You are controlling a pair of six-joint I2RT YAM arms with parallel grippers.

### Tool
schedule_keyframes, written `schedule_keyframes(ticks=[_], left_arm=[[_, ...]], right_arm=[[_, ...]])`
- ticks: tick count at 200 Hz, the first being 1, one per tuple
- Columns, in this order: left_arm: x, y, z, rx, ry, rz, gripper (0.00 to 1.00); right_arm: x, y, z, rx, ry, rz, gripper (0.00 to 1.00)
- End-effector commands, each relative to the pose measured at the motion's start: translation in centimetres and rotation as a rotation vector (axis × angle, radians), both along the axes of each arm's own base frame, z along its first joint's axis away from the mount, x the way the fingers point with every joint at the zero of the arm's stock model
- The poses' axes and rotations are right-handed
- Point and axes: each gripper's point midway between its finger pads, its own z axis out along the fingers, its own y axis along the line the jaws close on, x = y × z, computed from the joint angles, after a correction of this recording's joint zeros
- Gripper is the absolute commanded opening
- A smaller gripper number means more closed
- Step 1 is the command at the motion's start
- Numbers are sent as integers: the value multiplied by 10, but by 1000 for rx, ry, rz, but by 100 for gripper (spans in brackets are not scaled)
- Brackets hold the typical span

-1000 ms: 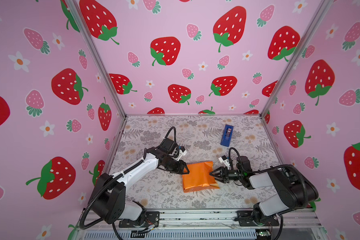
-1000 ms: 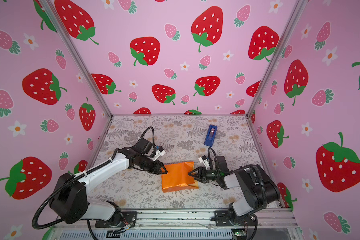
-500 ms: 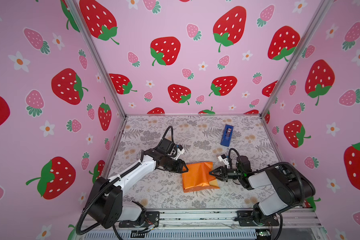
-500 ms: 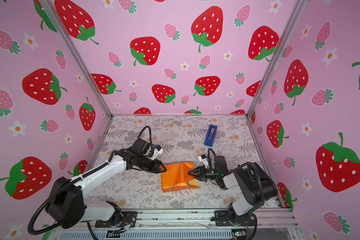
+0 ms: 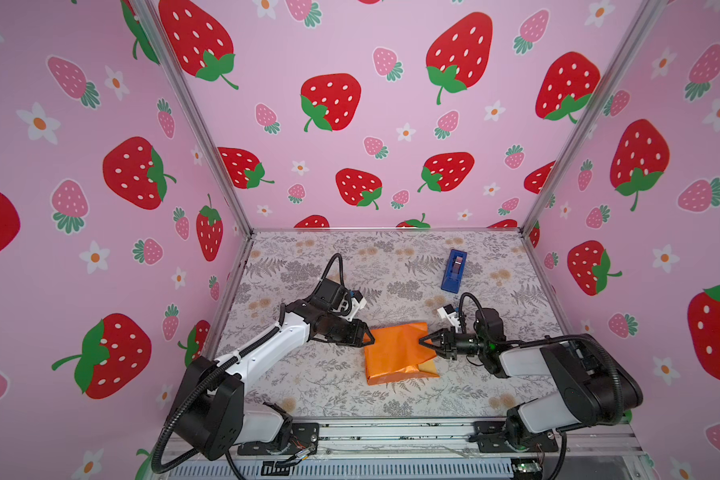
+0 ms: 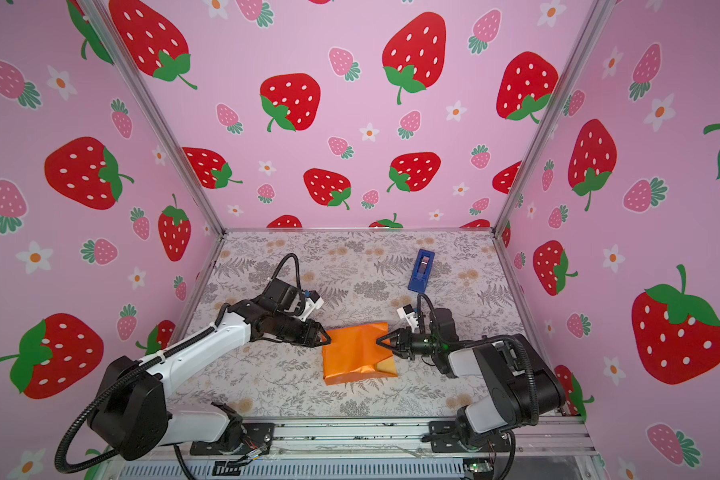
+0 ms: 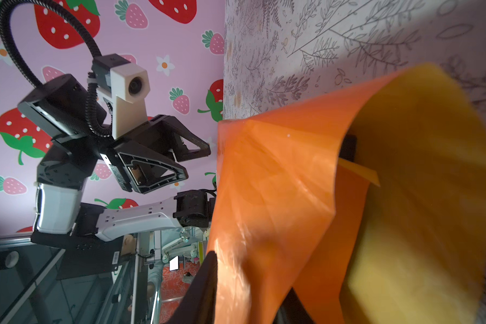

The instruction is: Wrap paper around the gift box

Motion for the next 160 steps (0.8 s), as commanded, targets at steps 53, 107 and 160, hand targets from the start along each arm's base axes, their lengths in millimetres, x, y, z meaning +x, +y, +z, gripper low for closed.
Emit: schedule_keyframes(ticks=[53, 107, 160], left_arm=[[15, 11, 25, -2, -103, 80, 50], [30, 21, 51, -6, -213, 132, 48], [34, 8, 60, -87, -227, 108, 48]], right_arm=[[17, 4, 37, -34, -94, -3, 2], [25, 6, 87, -112, -197, 54, 0], [35, 0, 115, -294, -281, 102, 0]])
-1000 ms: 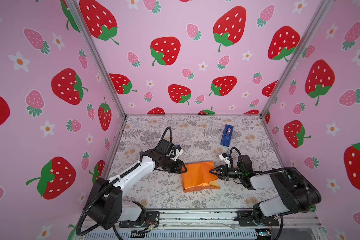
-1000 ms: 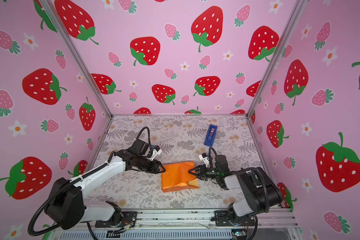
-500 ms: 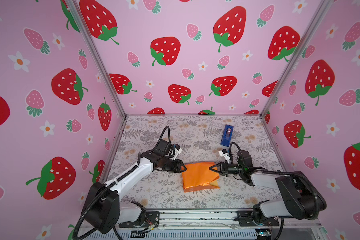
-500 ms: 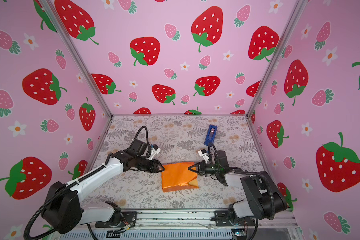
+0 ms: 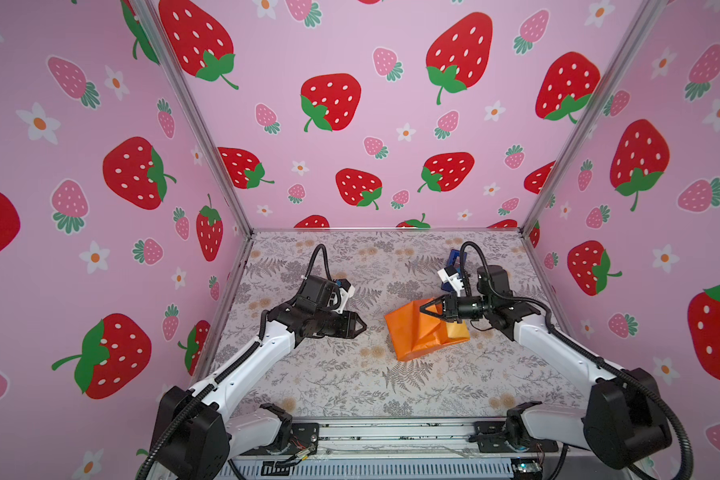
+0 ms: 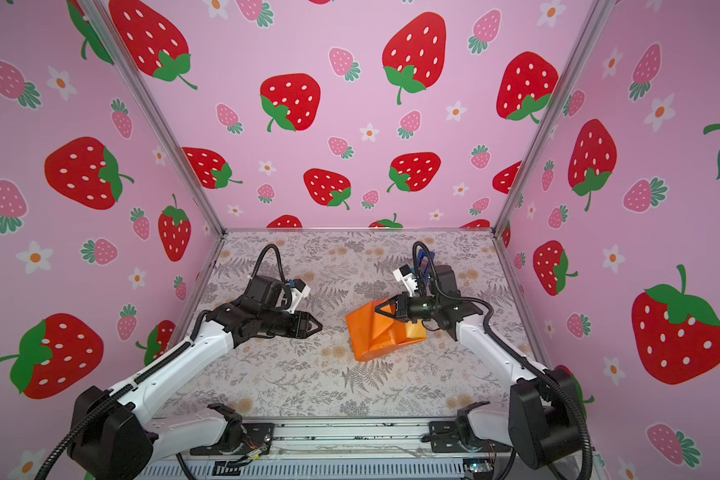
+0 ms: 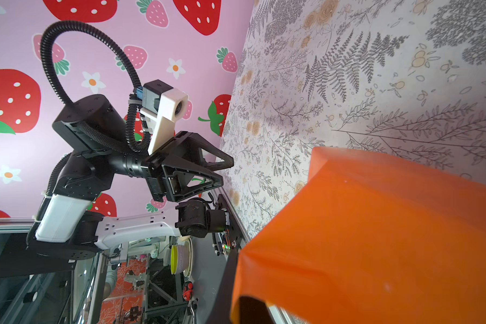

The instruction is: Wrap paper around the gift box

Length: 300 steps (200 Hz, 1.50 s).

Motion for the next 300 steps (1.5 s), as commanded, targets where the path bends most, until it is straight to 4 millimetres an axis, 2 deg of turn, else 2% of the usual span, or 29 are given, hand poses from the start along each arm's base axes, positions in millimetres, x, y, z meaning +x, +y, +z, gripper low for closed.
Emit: schedule_keyframes(ticks=[1, 38, 75, 95, 114, 149, 199, 222, 243, 260, 270, 300], left_arm=[[9, -11, 18, -75, -43, -15, 48], [7, -40, 13, -197, 36, -60, 45], [-1, -84, 1, -240, 61, -122, 35], [-6, -107, -14, -251, 113, -155, 25], [-13, -119, -35, -218, 180, -177, 19], [-20, -114, -66, -155, 251, -158, 16], [-28, -101, -93, -94, 290, -137, 14], [-29, -93, -105, -75, 315, -115, 14], [-26, -83, -112, -67, 331, -79, 13], [-25, -77, -114, -68, 341, -60, 12], [-24, -74, -115, -65, 343, -55, 12], [-21, -67, -110, -62, 333, -48, 13]], right_arm=[[-9, -10, -7, -147, -10, 43, 0], [-3, -17, -4, -255, -39, 57, 0], [-2, -16, -6, -293, -40, 63, 0], [-7, -8, -7, -304, -44, 86, 0], [-15, 5, -6, -306, -50, 115, 0], [-27, 33, -5, -311, -55, 147, 2], [-45, 70, -11, -341, -53, 184, 7], [-52, 83, -15, -370, -53, 194, 12], [-56, 86, -15, -411, -58, 176, 17], [-55, 84, -2, -418, -75, 148, 21], [-55, 82, 8, -415, -88, 129, 27], [-48, 65, 43, -433, -162, 42, 36]])
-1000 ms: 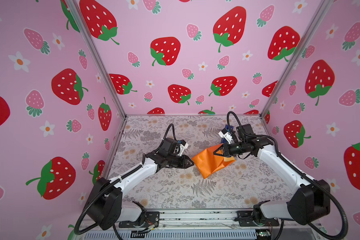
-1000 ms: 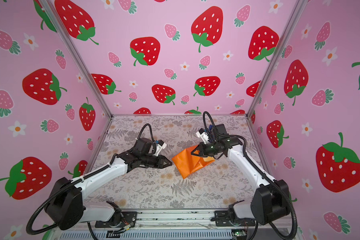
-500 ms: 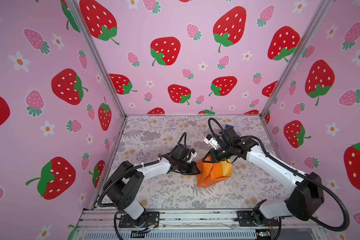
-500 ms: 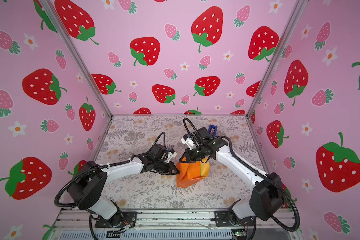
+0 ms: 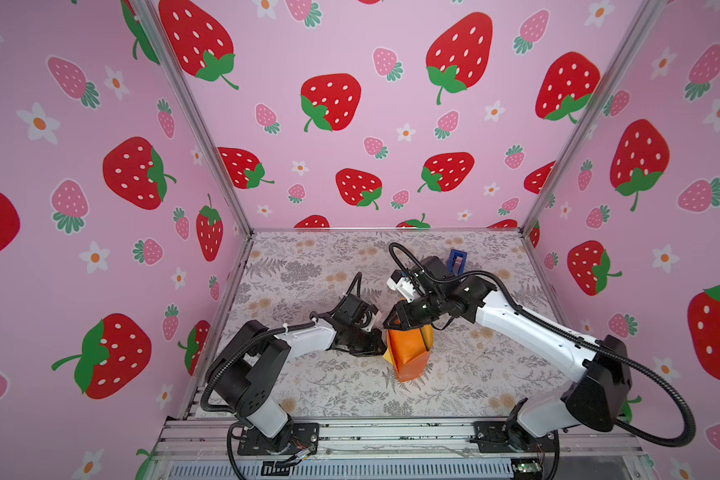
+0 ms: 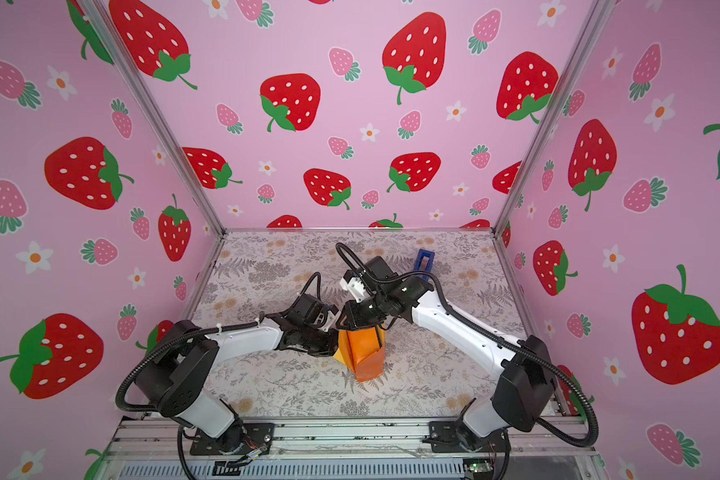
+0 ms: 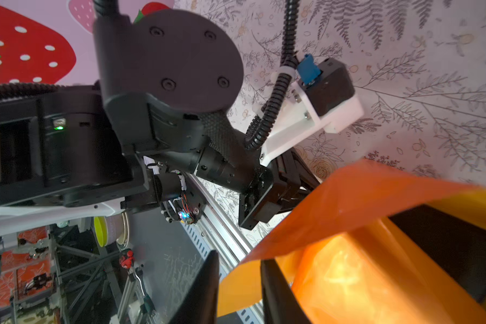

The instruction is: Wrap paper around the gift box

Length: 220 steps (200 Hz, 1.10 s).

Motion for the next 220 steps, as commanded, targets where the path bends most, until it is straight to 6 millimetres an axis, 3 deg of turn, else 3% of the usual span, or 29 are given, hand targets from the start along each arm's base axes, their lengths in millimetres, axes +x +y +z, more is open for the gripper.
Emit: schedule_keyframes(ticks=[1, 32, 58, 75, 99, 136, 165, 189, 220], left_arm=[[2, 6, 3, 10, -5, 9, 13], [18, 31, 21, 71, -68, 34, 14], [44, 48, 44, 78, -132, 67, 16], [64, 49, 57, 57, -163, 67, 16], [90, 34, 67, 9, -162, 16, 16], [107, -5, 67, -105, -101, -77, 13], [103, -31, 57, -154, -48, -137, 11], [99, -36, 51, -188, -13, -141, 10], [88, -35, 48, -197, 24, -172, 10]], right_arm=[[5, -21, 37, -13, -90, -85, 37], [2, -48, 61, -20, -154, -165, 42], [-7, -90, 61, -78, -176, -282, 45], [-13, -124, 47, -156, -181, -372, 45], [-31, -154, 1, -236, -109, -426, 41], [-61, -143, -64, -107, 72, -416, 33], [-78, -107, -106, 105, 248, -349, 23], [-75, -86, -104, 252, 288, -334, 20], [-66, -85, -117, 222, 286, -363, 18]])
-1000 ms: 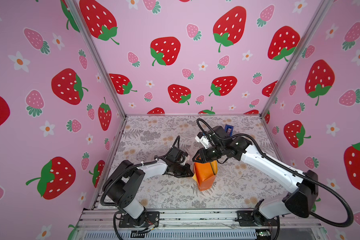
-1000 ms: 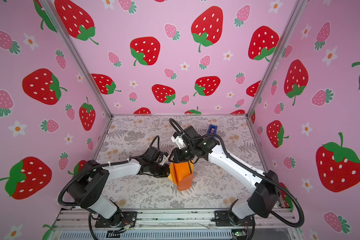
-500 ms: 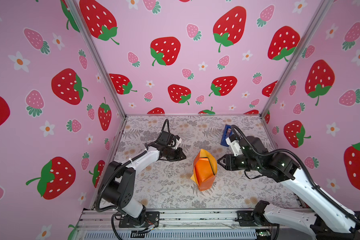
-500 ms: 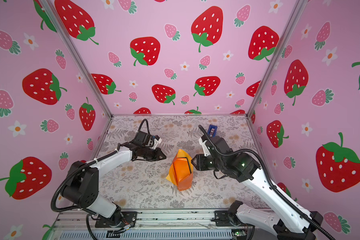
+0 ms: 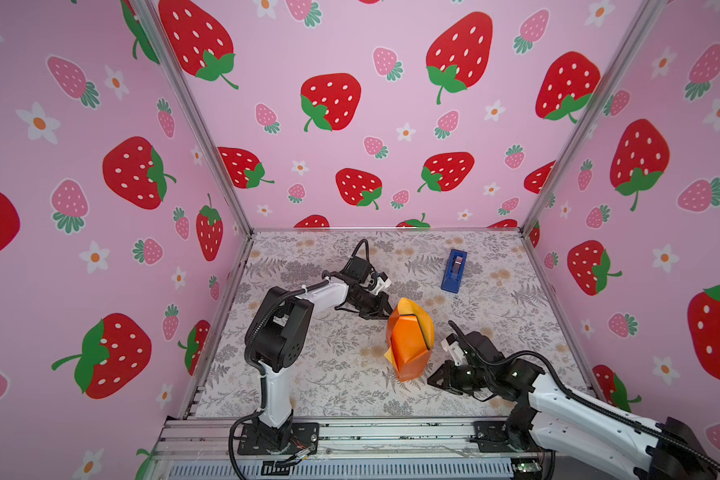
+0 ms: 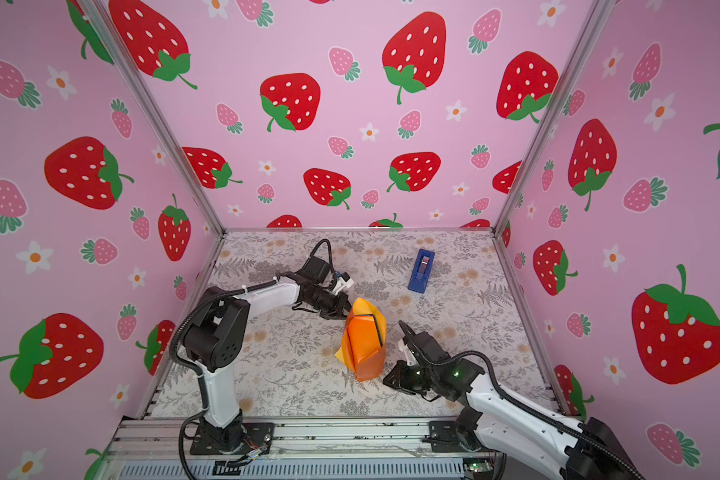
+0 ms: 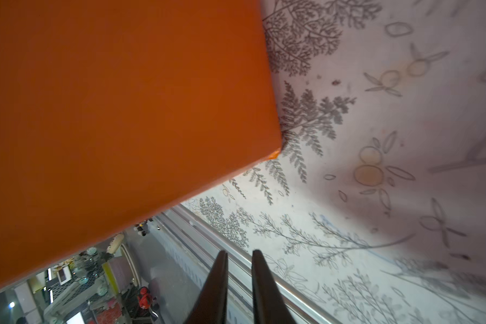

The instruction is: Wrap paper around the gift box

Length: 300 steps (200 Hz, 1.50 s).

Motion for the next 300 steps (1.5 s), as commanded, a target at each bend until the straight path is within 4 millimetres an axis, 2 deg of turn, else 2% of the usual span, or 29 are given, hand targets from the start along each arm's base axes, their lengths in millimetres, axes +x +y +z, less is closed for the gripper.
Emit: schedule_keyframes(ticks=[1, 16, 37, 60, 127, 172, 195, 207, 224, 254, 275, 281, 283, 286, 300], left_arm=[[-6, -3, 16, -59, 12, -40, 10], [-10, 1, 17, -60, 16, -39, 10], [-13, 16, 19, -60, 26, -9, 9], [-19, 31, 20, -73, 42, 14, 8], [-47, 51, 19, -33, 46, 25, 8], [-69, 68, 11, -15, 68, 48, 8], [-78, 75, 8, 10, 68, 61, 7], [-78, 80, 9, 42, 44, 79, 8], [-76, 91, 14, 110, -20, 104, 16], [-71, 99, 43, 138, -212, 116, 34], [-71, 97, 59, 154, -359, 110, 46], [-72, 97, 61, 160, -388, 111, 49], [-72, 97, 62, 160, -399, 113, 50], [-72, 97, 63, 162, -410, 115, 50], [-70, 101, 66, 179, -448, 140, 52]], right_arm=[[18, 26, 33, 160, -53, -19, 18], [24, 22, 20, 115, -38, -48, 16], [35, 12, 15, 77, -61, -84, 16], [47, 7, 16, 70, -88, -89, 15], [91, 12, 21, -10, -181, -26, 15], [110, 13, 17, -50, -242, 36, 16], [117, 6, 19, -84, -280, 42, 17], [120, 0, 23, -113, -317, 36, 20], [119, -2, 33, -106, -374, 48, 23], [107, -6, 48, -69, -482, 97, 32], [97, -12, 53, -39, -579, 116, 49], [93, -13, 51, -28, -610, 124, 51], [92, -13, 49, -27, -612, 127, 55], [90, -13, 56, -6, -650, 125, 58], [86, -16, 55, 8, -732, 122, 68]])
